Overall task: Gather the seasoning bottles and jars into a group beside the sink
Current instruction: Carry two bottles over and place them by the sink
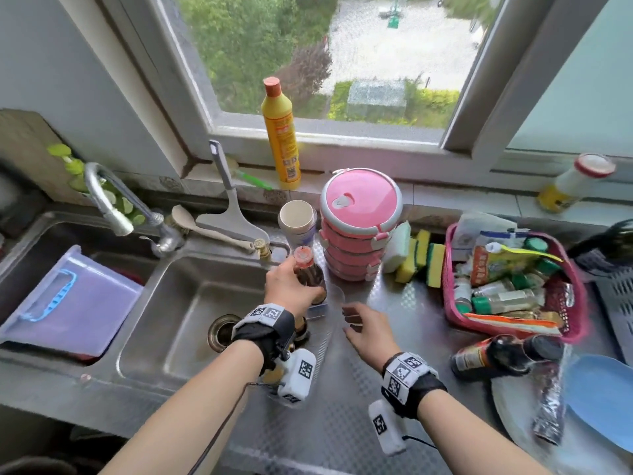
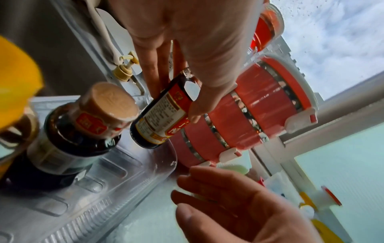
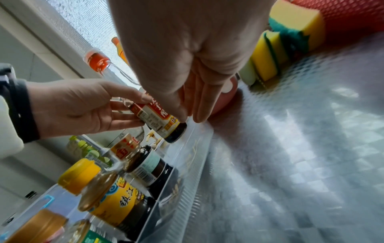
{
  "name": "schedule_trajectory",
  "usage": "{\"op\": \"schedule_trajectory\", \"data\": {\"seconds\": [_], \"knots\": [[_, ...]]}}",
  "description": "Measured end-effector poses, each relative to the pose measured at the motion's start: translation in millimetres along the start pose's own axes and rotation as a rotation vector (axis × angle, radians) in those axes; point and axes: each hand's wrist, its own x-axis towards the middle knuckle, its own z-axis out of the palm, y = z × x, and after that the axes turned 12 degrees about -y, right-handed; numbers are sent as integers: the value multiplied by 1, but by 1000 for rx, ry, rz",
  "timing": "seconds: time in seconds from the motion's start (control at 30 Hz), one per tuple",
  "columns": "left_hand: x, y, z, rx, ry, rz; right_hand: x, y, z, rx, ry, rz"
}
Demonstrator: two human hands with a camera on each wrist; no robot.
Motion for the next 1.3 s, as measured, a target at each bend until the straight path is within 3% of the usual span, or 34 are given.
{"op": "schedule_trajectory", "data": {"seconds": [0.2,0.43,0.6,0.93,1.07,1.17,1.23,1.3], "knots": [[13,-5,16,127,-70,44,-12,9,-9,39,69,33],[18,-17,18,124,-58,32,-20,15,-7,67,112,40],[17,-19,18,68,-50,3,-19,12,-2,63,105,47],[-2,-14,-2,71,-47,77,-24,-3,-6,25,66,0],[-34,-2,-25,158,194,209,-36,1,-15,56,89,-7],[-63,24,-28,165,371,534,-51,11,-22,68,99,8],[-78,50,-19,179,291,759,-68,20,-27,79,110,25],[-88,74,2,196,94,868,-91,29,-31,115,150,38]]}}
